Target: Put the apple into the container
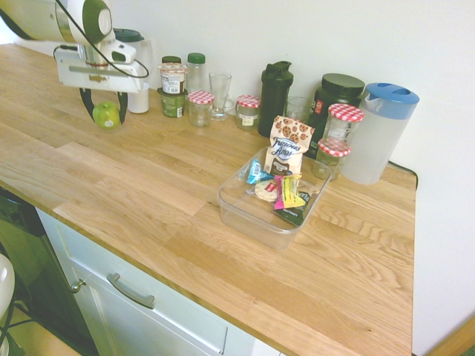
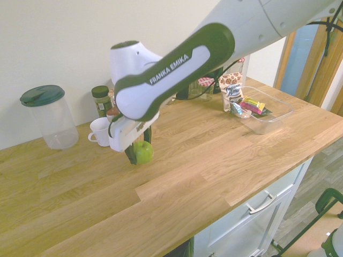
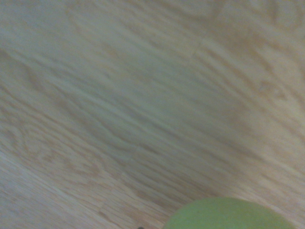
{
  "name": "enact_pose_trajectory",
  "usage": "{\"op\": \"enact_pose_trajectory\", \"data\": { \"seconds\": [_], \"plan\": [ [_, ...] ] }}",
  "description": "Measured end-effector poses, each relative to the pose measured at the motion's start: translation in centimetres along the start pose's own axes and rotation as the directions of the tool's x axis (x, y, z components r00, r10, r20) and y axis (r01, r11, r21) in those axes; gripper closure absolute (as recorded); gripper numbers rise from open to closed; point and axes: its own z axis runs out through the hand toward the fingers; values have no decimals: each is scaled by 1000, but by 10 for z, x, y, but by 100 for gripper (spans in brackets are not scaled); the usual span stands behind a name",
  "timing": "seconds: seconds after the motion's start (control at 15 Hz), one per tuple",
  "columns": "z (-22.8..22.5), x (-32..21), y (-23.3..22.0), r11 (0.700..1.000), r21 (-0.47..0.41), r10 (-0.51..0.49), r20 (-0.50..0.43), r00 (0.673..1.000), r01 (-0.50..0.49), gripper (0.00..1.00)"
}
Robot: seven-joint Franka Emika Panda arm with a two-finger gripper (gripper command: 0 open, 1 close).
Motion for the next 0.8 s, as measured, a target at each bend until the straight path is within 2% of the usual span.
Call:
{"op": "enact_pose_trajectory", "data": {
  "seconds": [0.13,0.27,0.53,0.8],
  "plan": [
    [-64,15,29,998,9,62,-31,998,-62,100],
    [-103,47,89,985,-4,170,-56,984,-171,100],
    [-102,101,221,924,-40,377,-49,925,-379,100],
    [-97,100,330,854,-56,516,-34,856,-517,100]
  ]
}}
